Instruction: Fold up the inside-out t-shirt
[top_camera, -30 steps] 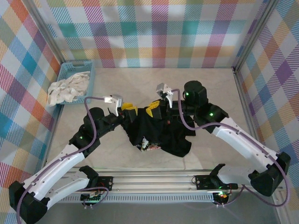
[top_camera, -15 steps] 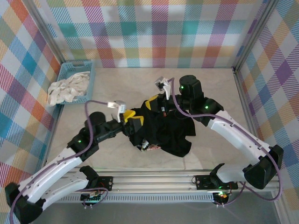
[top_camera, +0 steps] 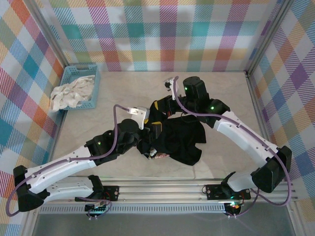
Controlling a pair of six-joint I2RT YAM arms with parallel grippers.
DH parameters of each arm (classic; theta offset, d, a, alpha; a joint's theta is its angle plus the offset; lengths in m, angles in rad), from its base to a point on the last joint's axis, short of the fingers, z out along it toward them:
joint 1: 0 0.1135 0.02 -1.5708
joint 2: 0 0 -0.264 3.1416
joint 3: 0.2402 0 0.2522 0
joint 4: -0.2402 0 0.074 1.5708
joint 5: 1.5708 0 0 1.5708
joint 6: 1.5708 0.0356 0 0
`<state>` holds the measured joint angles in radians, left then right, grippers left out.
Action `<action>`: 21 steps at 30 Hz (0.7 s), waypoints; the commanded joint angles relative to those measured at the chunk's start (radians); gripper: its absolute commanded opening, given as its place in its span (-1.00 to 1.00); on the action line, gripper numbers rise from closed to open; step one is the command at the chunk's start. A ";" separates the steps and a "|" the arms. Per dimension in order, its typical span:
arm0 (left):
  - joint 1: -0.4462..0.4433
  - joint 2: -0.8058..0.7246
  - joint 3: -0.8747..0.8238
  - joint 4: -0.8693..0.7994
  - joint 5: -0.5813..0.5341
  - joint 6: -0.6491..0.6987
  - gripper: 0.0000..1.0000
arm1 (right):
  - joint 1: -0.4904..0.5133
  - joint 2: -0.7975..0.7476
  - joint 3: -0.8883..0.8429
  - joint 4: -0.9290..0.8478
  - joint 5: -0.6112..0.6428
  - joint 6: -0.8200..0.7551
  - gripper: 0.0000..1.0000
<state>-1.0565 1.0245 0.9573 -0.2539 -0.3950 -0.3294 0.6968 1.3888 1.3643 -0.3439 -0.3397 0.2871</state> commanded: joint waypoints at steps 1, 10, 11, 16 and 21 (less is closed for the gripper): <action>-0.020 0.044 0.032 0.001 -0.063 -0.014 0.21 | -0.001 0.014 0.048 -0.020 0.022 0.032 -1.00; 0.030 0.192 0.027 0.193 -0.025 -0.019 0.03 | -0.001 0.006 0.035 0.003 0.004 0.057 -1.00; 0.053 0.204 0.017 0.228 0.010 -0.031 0.02 | -0.001 0.004 0.033 0.004 0.004 0.057 -1.00; 0.155 0.211 -0.054 0.395 0.220 -0.041 -0.62 | -0.004 -0.023 0.019 -0.016 0.047 0.035 -1.00; 0.276 0.127 -0.169 0.567 0.585 0.021 -0.99 | -0.016 -0.043 0.017 -0.051 0.080 -0.015 -1.00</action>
<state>-0.8307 1.2201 0.8371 0.1478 -0.0814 -0.3470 0.6907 1.3903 1.3804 -0.3737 -0.2840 0.3126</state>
